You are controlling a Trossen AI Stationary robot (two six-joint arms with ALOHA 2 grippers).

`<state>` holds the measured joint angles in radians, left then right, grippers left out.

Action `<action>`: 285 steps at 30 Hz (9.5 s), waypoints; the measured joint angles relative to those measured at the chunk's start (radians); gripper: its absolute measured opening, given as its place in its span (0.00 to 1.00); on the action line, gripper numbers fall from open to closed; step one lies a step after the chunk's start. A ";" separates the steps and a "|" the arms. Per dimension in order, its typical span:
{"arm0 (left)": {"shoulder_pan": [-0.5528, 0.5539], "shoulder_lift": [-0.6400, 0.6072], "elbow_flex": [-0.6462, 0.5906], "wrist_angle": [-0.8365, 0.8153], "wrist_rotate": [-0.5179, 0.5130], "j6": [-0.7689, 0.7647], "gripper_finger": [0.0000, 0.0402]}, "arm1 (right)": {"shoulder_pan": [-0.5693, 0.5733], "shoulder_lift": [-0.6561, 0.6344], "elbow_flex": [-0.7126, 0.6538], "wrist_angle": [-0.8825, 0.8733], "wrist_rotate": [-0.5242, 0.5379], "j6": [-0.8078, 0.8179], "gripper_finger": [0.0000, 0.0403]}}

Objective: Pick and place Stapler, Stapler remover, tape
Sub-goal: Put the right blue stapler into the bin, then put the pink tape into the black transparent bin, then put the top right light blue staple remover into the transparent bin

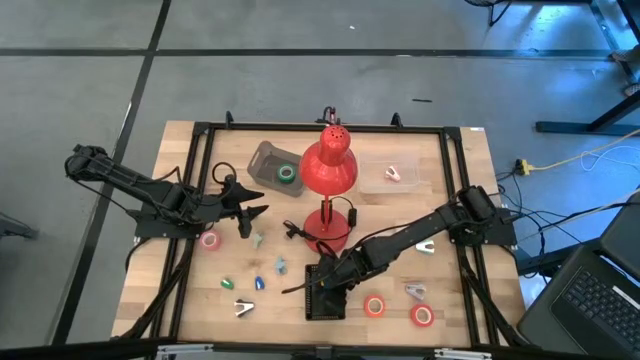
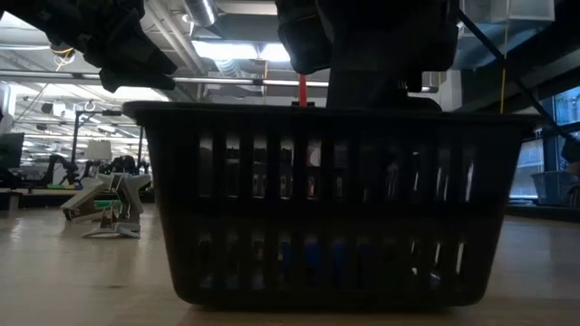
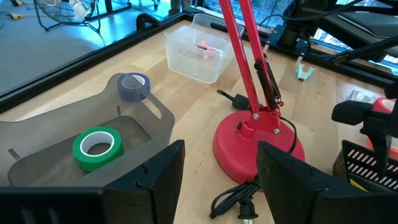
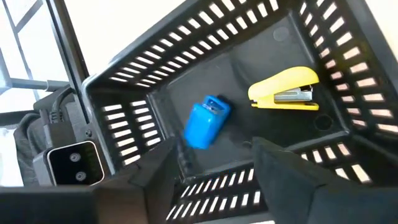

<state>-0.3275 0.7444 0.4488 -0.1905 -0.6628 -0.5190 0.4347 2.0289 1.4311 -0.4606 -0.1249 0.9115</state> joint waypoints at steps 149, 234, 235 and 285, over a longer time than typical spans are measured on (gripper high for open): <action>-0.048 0.489 0.092 -0.620 0.848 -0.712 0.08 | 0.271 -0.428 -0.357 -0.830 0.657 0.782 0.61; 0.703 0.473 0.695 -0.786 0.707 0.217 0.54 | 0.271 -0.428 -0.357 -0.764 0.733 0.786 0.61; 0.667 0.466 0.695 -0.798 0.707 0.201 0.54 | 0.271 -0.428 -0.357 -0.761 0.727 0.785 0.61; 0.249 0.568 0.516 -0.550 0.698 0.131 0.46 | 0.498 -0.428 -0.357 -0.975 0.478 1.018 0.61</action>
<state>-0.0786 1.3128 0.9651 -0.7404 0.0356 -0.3878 0.9329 1.6012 1.0740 -1.4357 0.3534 1.9291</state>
